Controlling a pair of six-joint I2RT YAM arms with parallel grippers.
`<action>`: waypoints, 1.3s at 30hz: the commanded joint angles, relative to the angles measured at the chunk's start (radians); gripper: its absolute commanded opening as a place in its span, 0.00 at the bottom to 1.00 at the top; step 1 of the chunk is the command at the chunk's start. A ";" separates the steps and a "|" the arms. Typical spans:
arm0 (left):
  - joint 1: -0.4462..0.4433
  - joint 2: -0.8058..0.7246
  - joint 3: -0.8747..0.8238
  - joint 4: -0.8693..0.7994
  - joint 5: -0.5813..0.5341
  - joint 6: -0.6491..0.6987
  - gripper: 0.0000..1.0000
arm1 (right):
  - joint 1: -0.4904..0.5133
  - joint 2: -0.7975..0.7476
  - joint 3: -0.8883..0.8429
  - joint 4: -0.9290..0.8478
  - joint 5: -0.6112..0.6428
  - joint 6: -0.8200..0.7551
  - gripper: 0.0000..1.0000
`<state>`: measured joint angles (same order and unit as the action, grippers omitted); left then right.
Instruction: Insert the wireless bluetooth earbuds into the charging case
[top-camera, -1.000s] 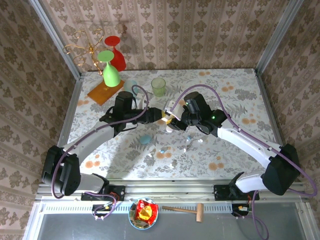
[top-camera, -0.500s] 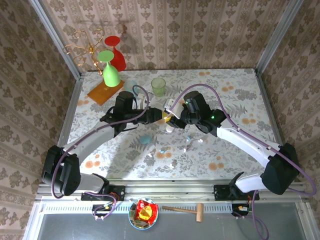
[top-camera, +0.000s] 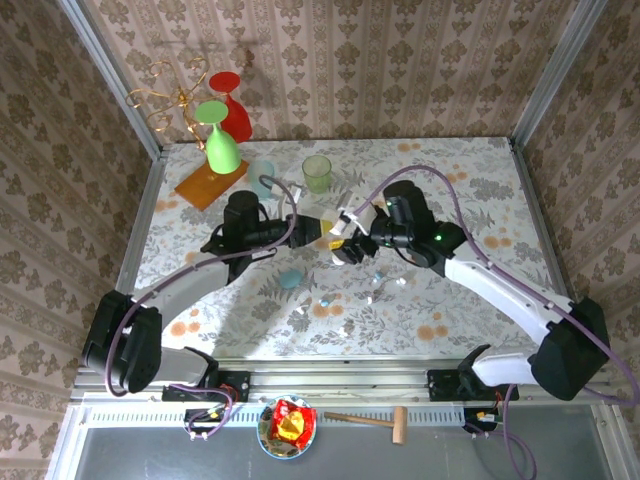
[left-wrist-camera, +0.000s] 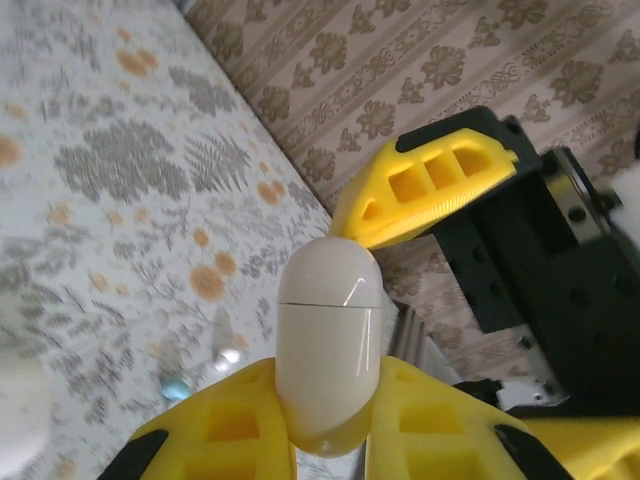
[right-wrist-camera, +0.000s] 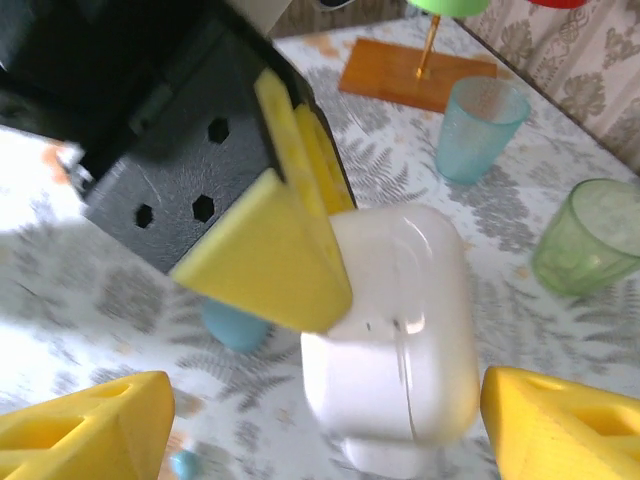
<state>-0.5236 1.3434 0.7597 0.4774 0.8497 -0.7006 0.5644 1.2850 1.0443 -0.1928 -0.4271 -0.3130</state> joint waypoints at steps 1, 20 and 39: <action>0.013 -0.067 -0.033 0.247 0.014 0.162 0.06 | -0.062 -0.056 -0.041 0.120 -0.290 0.195 0.81; 0.007 -0.037 -0.060 0.577 0.202 0.116 0.01 | -0.142 -0.010 -0.032 0.440 -0.566 0.614 0.46; 0.012 -0.042 -0.067 0.531 0.223 0.111 0.43 | -0.130 -0.039 0.019 0.191 -0.501 0.395 0.07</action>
<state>-0.5171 1.3102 0.6994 1.0096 1.0378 -0.6106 0.4297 1.2751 1.0130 0.1242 -0.9630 0.1814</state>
